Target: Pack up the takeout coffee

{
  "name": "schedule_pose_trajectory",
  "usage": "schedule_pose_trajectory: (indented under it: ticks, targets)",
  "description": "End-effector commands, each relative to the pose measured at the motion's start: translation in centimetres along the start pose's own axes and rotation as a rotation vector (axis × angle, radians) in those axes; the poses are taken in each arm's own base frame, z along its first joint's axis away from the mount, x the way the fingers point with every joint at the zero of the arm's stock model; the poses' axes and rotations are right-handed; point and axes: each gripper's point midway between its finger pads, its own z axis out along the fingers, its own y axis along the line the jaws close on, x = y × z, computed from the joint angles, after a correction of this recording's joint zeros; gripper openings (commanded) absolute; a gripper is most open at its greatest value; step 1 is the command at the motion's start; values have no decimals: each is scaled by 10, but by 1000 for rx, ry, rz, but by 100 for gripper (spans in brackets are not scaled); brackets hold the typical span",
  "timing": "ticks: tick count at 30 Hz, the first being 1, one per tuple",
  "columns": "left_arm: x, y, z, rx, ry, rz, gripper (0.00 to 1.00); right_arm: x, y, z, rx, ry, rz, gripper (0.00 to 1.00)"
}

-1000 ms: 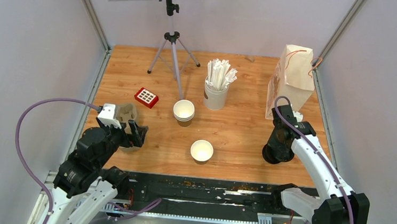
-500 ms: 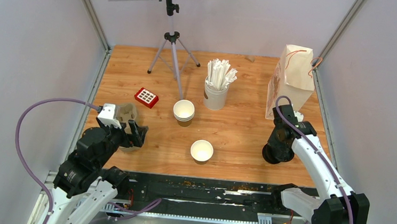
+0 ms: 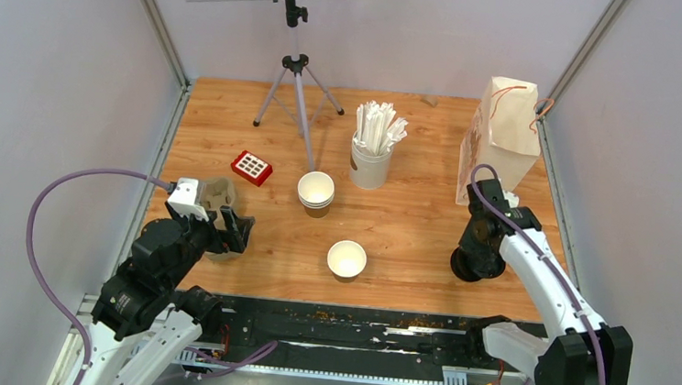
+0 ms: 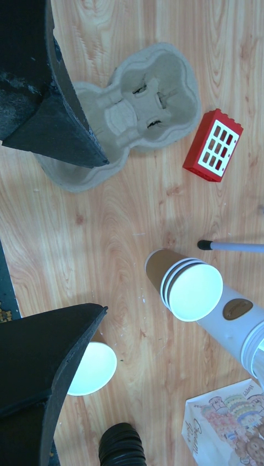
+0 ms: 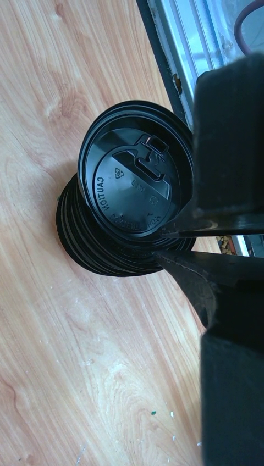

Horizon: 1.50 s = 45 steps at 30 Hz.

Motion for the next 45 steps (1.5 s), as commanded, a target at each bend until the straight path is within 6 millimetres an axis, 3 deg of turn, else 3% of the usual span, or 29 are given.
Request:
schedule_pose_trajectory:
  ticks: [1, 20, 26, 29, 38, 41, 45]
  targets:
    - [-4, -3, 2, 8, -16, -10, 100, -6, 2, 4, -1, -18, -11, 16]
    - [-4, -3, 2, 8, -10, -8, 100, -5, -1, 13, 49, 16, -33, 16]
    - [-4, -3, 3, 7, -9, -8, 100, -8, -4, 7, 63, 9, -30, 8]
    - [-3, -3, 2, 8, -9, -8, 100, -16, -7, -6, 67, -27, -40, 1]
    - [-4, -3, 2, 10, -12, -8, 100, -31, -12, -52, 1, -121, -49, 0]
    - [-4, -3, 2, 6, -12, -9, 100, -39, 0, -75, -86, -148, -37, 0]
    - [-5, -4, 2, 18, -14, -4, 100, -46, 40, -110, -347, -181, -75, 0]
